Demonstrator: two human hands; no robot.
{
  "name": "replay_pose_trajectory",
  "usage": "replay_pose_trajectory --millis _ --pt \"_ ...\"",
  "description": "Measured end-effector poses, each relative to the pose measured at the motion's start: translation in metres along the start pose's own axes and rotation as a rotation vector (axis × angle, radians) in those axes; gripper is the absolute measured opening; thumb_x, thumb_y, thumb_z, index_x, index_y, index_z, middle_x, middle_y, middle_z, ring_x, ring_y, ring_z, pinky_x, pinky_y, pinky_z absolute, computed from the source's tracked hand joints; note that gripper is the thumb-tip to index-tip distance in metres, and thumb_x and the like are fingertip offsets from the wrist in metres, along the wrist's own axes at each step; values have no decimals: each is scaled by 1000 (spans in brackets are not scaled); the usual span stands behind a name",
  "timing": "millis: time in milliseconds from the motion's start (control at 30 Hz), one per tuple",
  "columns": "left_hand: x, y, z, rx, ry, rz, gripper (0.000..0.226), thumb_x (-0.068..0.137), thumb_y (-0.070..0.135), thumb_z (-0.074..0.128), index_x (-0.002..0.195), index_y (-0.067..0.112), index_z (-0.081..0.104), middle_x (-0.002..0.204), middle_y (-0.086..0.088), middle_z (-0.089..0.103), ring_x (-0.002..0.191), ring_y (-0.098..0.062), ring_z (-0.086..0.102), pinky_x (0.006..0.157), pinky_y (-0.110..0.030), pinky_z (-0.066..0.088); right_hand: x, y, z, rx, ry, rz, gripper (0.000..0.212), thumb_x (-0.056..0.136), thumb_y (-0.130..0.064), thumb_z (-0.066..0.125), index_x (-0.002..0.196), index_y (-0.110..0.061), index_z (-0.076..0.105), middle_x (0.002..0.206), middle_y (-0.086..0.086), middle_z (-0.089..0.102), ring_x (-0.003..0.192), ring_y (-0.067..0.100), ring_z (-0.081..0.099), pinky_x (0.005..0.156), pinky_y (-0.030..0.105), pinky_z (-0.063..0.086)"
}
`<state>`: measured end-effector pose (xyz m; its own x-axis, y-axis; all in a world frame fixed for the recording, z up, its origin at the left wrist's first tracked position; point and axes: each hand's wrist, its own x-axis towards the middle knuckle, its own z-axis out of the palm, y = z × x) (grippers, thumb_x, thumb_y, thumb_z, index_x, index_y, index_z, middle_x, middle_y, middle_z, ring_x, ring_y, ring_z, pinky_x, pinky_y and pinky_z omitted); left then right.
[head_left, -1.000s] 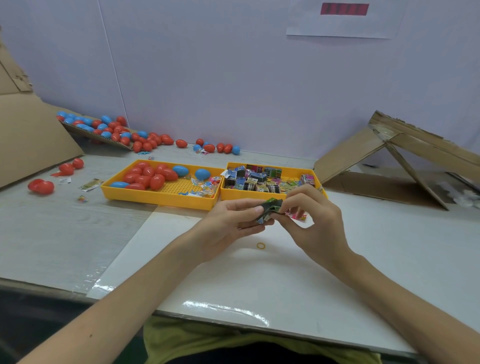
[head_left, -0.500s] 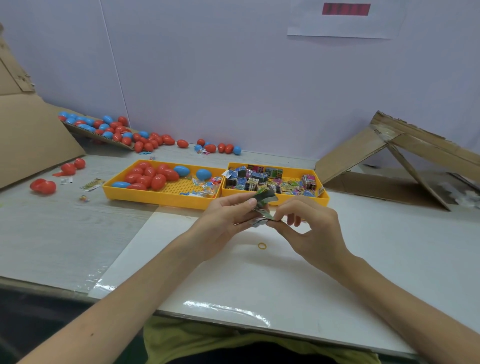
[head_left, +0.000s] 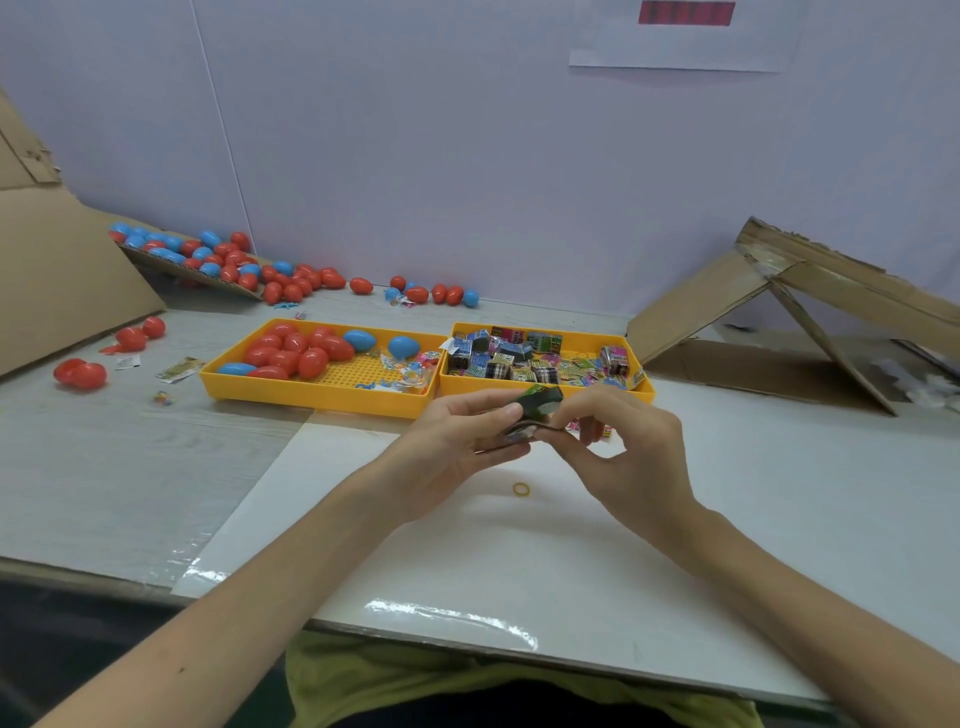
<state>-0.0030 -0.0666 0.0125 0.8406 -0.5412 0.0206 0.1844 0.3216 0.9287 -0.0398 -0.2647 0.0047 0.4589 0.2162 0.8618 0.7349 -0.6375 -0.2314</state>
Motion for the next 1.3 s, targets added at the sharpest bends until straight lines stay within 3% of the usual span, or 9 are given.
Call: replay_pose_trajectory --millis 300,467,600,700,833,1033,1100,1167,1300 --pt "-1 0 1 64 -56 15 39 87 19 67 124 7 69 122 -13 72 112 -28 70 91 -28 57 0 -2 2 1 80 74 19 74 -2 87 79 -3 69 86 4 59 66 15 52 58 29 47" --pt "-1 -1 1 76 -42 32 36 85 20 69 119 9 72 122 -15 72 112 -29 70 92 -29 57 1 -2 2 13 86 79 22 75 -8 86 84 -2 66 91 6 59 69 16 55 59 23 48" --pt "-1 -1 0 69 -48 56 34 85 19 68 117 9 73 119 -15 72 109 -28 71 91 -29 57 2 -2 1 106 50 186 30 79 -14 83 102 -10 64 98 1 65 74 12 62 60 29 52" --pt "0 -2 0 116 -34 75 35 88 24 66 118 7 72 114 -15 74 106 -26 72 88 -28 58 2 0 3 136 -4 242 22 81 -14 81 99 -15 69 88 -6 69 73 10 63 63 30 54" --pt "0 -3 3 355 13 171 38 89 37 67 120 15 71 108 -8 77 101 -25 74 86 -30 59 3 7 4 273 -9 445 20 81 -13 82 90 -23 68 79 -9 70 67 9 61 62 27 52" --pt "6 -16 -4 843 154 304 17 91 16 74 101 28 68 88 0 78 83 -16 73 70 -28 54 -2 17 11 331 -174 589 23 81 -13 83 84 -27 65 77 -22 64 67 5 56 67 26 44" --pt "6 -18 -8 1003 188 350 16 89 15 75 100 25 70 91 5 77 85 -9 72 75 -23 53 -4 19 13 289 -259 595 22 81 -17 83 84 -28 64 79 -25 64 70 2 56 67 21 42" --pt "6 -21 -9 1168 197 408 15 87 14 74 100 22 72 94 7 75 90 -6 69 81 -23 52 -6 21 14 224 -321 583 21 80 -20 84 82 -28 64 79 -22 65 70 1 54 65 15 39" --pt "5 -22 -7 1298 191 431 14 86 16 74 99 20 75 94 8 72 94 -13 62 85 -35 50 -9 23 14 168 -403 576 19 80 -25 83 84 -28 64 78 -6 66 64 5 50 61 22 43"
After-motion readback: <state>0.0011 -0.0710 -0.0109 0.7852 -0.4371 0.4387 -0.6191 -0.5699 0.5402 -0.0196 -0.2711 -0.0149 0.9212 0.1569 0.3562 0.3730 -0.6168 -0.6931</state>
